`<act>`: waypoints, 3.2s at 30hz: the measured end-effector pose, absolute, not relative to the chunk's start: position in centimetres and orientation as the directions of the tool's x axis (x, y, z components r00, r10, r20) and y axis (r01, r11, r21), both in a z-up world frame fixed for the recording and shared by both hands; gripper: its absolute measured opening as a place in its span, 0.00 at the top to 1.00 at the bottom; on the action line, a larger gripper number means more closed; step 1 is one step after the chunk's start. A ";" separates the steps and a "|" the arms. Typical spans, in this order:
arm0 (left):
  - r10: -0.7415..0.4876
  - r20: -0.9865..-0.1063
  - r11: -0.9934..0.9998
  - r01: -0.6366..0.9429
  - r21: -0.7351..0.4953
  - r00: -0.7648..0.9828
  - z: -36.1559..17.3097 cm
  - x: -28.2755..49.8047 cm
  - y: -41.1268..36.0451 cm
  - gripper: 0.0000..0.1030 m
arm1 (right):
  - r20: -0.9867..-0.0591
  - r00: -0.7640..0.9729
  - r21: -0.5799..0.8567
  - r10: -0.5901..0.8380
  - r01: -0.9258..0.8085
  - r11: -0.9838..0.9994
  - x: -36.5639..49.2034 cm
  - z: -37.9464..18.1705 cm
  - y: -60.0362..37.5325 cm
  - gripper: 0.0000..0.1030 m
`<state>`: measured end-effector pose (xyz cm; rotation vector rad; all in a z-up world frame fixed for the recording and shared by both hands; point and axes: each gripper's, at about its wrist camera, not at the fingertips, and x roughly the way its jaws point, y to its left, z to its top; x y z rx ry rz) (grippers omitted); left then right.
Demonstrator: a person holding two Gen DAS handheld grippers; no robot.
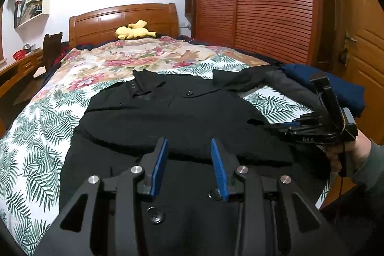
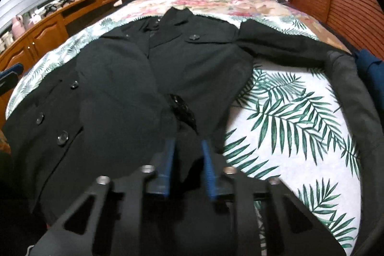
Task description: Fold large clothes
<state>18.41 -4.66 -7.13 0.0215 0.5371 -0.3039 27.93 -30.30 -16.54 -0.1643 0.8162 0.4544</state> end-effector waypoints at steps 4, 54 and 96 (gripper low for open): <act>-0.297 -0.491 0.951 0.301 -0.072 0.819 -7.0 18.2 -4.9 0.62 | -0.714 0.630 -0.004 0.305 -0.439 0.898 27.7 -15.8 -30.3 0.94; -0.128 -0.481 0.990 0.143 -0.004 0.868 -6.9 24.4 -2.8 0.58 | -0.713 0.628 -0.053 0.313 -0.494 0.868 28.2 -19.9 -27.4 0.48; -0.273 -0.487 0.961 0.255 -0.105 0.830 -10.1 27.2 -0.9 0.58 | -0.729 0.679 0.119 0.085 0.003 0.993 48.5 -16.4 -39.7 0.31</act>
